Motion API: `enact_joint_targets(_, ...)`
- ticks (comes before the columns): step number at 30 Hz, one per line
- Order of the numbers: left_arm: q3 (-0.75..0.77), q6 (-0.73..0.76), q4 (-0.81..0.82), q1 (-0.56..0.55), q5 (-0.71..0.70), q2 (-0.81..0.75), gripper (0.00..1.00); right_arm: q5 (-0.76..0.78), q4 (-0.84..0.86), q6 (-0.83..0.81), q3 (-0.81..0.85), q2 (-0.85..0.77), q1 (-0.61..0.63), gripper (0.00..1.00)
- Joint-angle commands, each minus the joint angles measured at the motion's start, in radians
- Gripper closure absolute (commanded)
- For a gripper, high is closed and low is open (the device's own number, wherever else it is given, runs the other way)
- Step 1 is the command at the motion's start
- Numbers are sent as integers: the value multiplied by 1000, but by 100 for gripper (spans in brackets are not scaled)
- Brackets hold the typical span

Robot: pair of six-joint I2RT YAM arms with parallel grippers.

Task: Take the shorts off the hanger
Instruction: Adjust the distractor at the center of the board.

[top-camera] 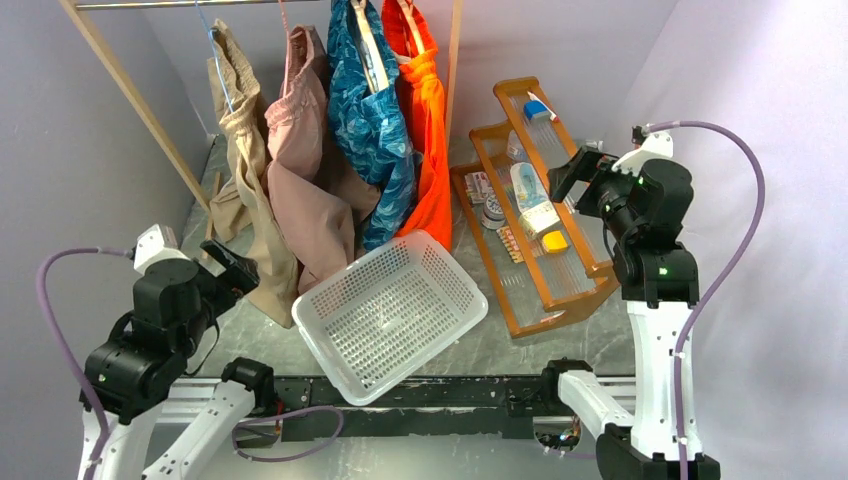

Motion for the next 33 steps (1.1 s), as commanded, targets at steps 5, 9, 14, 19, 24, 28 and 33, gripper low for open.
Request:
enact_joint_targets(5, -57, 156, 215, 97, 98, 99, 3, -243, 103, 10, -16, 52, 79, 0)
enact_joint_targets(9, -108, 195, 303, 145, 138, 159, 3, -378, 172, 36, -53, 98, 154, 0)
enact_joint_targets(14, -175, 237, 386, 189, 149, 212, 4, -310, 124, -8, -49, 218, 334, 0)
enact_joint_targets(19, -252, 289, 470, 220, 148, 194, 4, -139, 86, -6, -67, 327, 455, 0)
enact_joint_targets(24, -322, 292, 495, 235, 64, 118, 4, -11, 51, -5, -93, 410, 518, 1)
enact_joint_targets(28, -385, 306, 540, 242, 45, 19, 4, 115, 34, 18, -130, 461, 542, 3)
enact_joint_targets(33, -437, 327, 574, 246, 18, -84, 4, 250, 75, 53, -202, 458, 552, 6)
